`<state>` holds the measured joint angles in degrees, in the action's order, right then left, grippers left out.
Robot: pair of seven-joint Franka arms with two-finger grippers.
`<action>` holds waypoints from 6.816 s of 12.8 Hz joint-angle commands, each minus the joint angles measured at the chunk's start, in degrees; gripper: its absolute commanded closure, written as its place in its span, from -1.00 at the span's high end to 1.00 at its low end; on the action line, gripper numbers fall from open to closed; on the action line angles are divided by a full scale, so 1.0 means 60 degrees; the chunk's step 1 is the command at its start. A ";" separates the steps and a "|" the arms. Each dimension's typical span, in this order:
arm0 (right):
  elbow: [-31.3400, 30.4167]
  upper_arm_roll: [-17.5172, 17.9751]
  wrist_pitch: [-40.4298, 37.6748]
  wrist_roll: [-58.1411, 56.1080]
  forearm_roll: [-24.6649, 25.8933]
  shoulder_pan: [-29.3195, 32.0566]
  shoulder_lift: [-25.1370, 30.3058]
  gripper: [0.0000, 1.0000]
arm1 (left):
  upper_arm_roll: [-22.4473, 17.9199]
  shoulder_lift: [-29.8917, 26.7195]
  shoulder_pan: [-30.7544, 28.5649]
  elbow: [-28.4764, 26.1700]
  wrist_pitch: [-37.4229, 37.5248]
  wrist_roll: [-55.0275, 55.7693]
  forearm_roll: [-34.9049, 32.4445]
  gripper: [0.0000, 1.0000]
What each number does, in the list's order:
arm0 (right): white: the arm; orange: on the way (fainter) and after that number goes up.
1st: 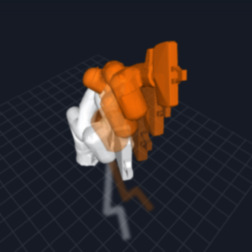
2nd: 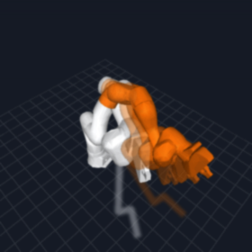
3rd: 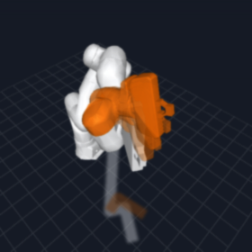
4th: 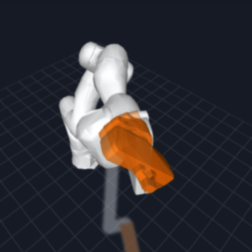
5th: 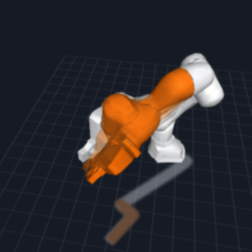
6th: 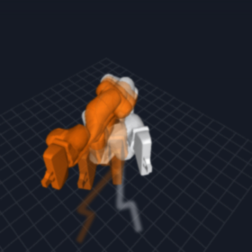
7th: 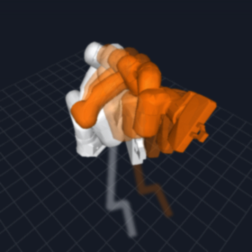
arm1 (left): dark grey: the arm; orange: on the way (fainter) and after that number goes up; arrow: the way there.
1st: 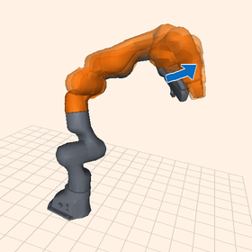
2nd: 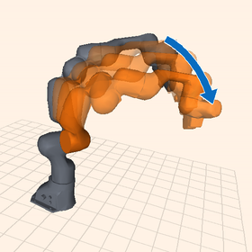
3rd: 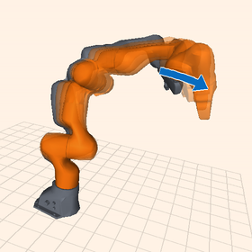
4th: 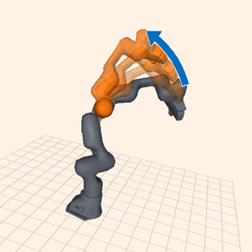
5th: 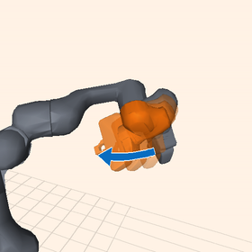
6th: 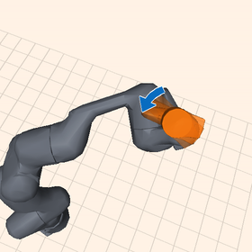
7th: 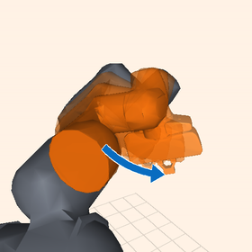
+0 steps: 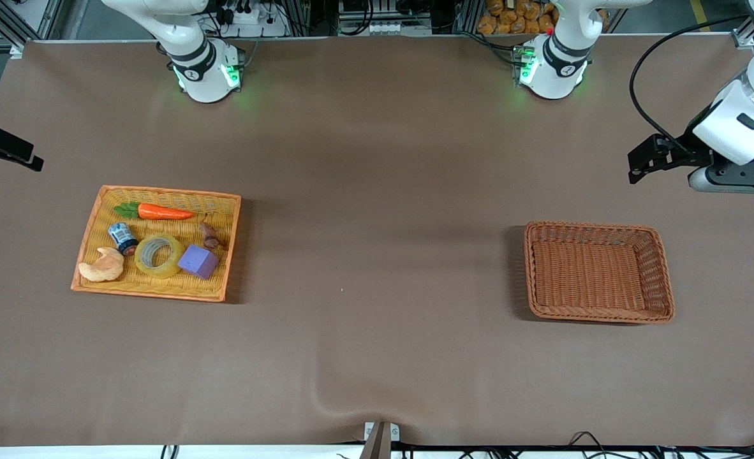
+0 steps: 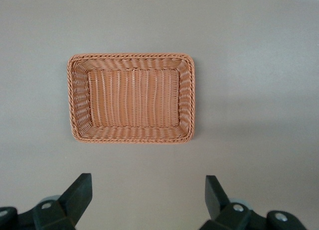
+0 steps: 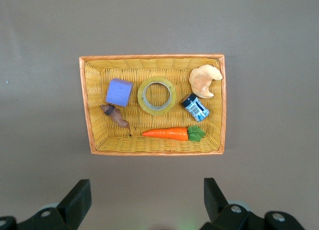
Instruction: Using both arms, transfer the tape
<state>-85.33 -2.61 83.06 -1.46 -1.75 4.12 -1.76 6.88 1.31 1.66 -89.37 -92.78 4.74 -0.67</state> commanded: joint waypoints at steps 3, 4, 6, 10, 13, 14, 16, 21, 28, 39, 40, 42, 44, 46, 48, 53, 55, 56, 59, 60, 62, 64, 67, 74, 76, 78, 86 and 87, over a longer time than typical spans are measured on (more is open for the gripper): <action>0.0174 0.0053 -0.0147 0.0170 0.0042 0.0002 -0.0058 1.00 | 0.0026 0.0045 -0.0013 0.0085 -0.0094 0.0118 -0.0021 1.00; 0.0160 0.0053 -0.0147 0.0169 0.0042 0.0003 -0.0058 1.00 | 0.0026 0.0045 -0.0013 0.0085 -0.0094 0.0103 -0.0006 1.00; 0.0131 0.0054 -0.0176 0.0169 0.0042 0.0003 -0.0073 1.00 | 0.0026 0.0046 -0.0013 0.0085 -0.0094 0.0103 -0.0021 1.00; 0.0087 0.0083 -0.0220 0.0184 0.0028 -0.0026 -0.0073 1.00 | 0.0011 0.0046 -0.0013 0.0070 -0.0094 0.0103 -0.0021 1.00; -0.0321 0.0097 -0.0104 0.0169 0.0042 -0.0333 -0.0073 1.00 | 0.0011 0.0060 -0.0028 0.0085 -0.0094 0.0045 -0.0021 1.00; -0.0512 0.0097 0.0056 0.0169 0.0042 -0.0407 -0.0073 1.00 | 0.0011 0.0060 -0.0028 0.0071 -0.0094 0.0045 -0.0021 1.00; -0.1053 0.0097 0.0698 0.0169 0.0057 -0.0554 -0.0073 1.00 | 0.0011 0.0060 -0.0028 0.0071 -0.0094 0.0045 -0.0021 1.00; -0.3527 0.0112 0.3377 0.0009 0.0042 -0.0642 -0.0117 1.00 | -0.0003 0.0075 -0.0028 0.0070 -0.0094 0.0045 -0.0021 1.00; -0.5373 0.0097 0.6920 -0.3133 0.0042 -0.0468 -0.1478 1.00 | -0.0033 0.0163 -0.0013 0.0070 -0.0094 0.0015 -0.0036 1.00; -0.6050 0.0097 0.8757 -0.5514 0.0042 -0.0481 -0.3280 1.00 | 0.0011 0.0294 0.0075 0.0070 -0.0064 0.0001 -0.0387 1.00; -0.6283 0.0097 0.9122 -0.5514 0.0042 -0.0466 -0.3368 1.00 | 0.0026 0.0352 0.0031 0.0056 -0.0050 0.0015 -0.0387 1.00; -0.6549 0.0097 0.9652 -0.5514 0.0042 -0.0495 -0.3457 0.92 | 0.0011 0.0440 -0.0027 0.0012 0.0023 0.0001 -0.0373 1.00; -0.6549 0.0097 0.9653 -0.5514 0.0042 -0.0481 -0.3471 0.39 | -0.0003 0.0485 0.0002 0.0012 0.0067 0.0015 -0.0387 1.00; -0.6506 0.0083 0.9580 -0.5500 0.0042 -0.0525 -0.3486 -0.84 | -0.0032 0.0514 -0.0042 0.0041 0.0082 0.0147 -0.0358 1.00; -0.6505 0.0097 0.9507 -0.5296 0.0042 -0.0510 -0.3472 -1.00 | -0.0150 0.0645 -0.0173 0.0070 0.0082 0.0147 -0.0241 1.00; -0.4755 0.0083 0.6296 -0.5251 0.0042 -0.0569 -0.2857 -1.00 | -0.0179 0.1728 -0.0787 0.0202 -0.0107 0.0133 0.0327 1.00; -0.3027 0.0112 0.4125 -0.5207 0.0028 -0.0598 -0.2841 -1.00 | -0.0179 0.2240 -0.1474 0.0202 -0.0415 0.0292 0.1351 1.00; -0.2265 0.0112 0.3405 -0.5206 0.0028 -0.0816 -0.2842 -1.00 | -0.0165 0.2286 -0.1550 0.0188 -0.0445 0.0323 0.1486 1.00; -0.0431 0.0112 0.1979 -0.4566 -0.0059 -0.1693 -0.2885 -1.00 | -0.0034 0.2623 -0.1304 0.0231 -0.0460 0.0336 0.1532 1.00; -0.0151 0.0112 0.2021 -0.4040 -0.0118 -0.2233 -0.2943 -1.00 | -0.0004 0.2754 -0.0969 0.0232 -0.0460 0.0410 0.1532 1.00; 0.0100 0.0127 0.2210 -0.1704 -0.0119 -0.3638 -0.3191 -1.00 | 0.0011 0.2901 -0.0485 0.0232 -0.0867 0.0513 0.1575 1.00; 0.0393 0.0127 0.2853 0.0555 -0.0221 -0.4972 -0.3732 -1.00 | 0.0026 0.2916 -0.0306 0.0042 -0.1453 0.0630 0.1692 1.00; 0.1678 0.0141 0.3865 0.2742 -0.0614 -0.6439 -0.5369 -1.00 | 0.0026 0.2873 -0.0306 -0.0091 -0.1632 0.1055 0.1986 1.00; 0.2357 0.0127 0.7031 0.5252 -0.1100 -0.8420 -0.8069 -1.00 | 0.0026 0.2873 -0.0262 -0.0237 -0.1734 0.1099 0.1986 1.00; 0.2342 0.0127 0.7031 0.5267 -0.1115 -0.8449 -0.8275 -1.00 | 0.0026 0.2873 -0.0262 -0.0266 -0.1807 0.1099 0.1986 1.00; 0.2342 0.0127 0.7060 0.5340 -0.1115 -0.8551 -0.8451 -1.00 | 0.0026 0.2873 -0.0262 -0.0310 -0.1866 0.1099 0.1986 1.00; 0.2225 0.0170 0.5324 0.5225 -0.1173 -0.7106 -0.6625 1.00 | 0.0026 0.2931 -0.0161 -0.0310 -0.2144 0.1143 0.2015 1.00; 0.2225 0.0127 0.4795 0.5151 -0.1173 -0.6768 -0.6012 1.00 | 0.0026 0.3004 -0.0014 -0.0238 -0.2318 0.1158 0.2015 1.00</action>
<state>-69.73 -2.99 117.84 30.82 -7.77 -41.38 -45.63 7.18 19.12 0.20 -90.70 -104.70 10.53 10.03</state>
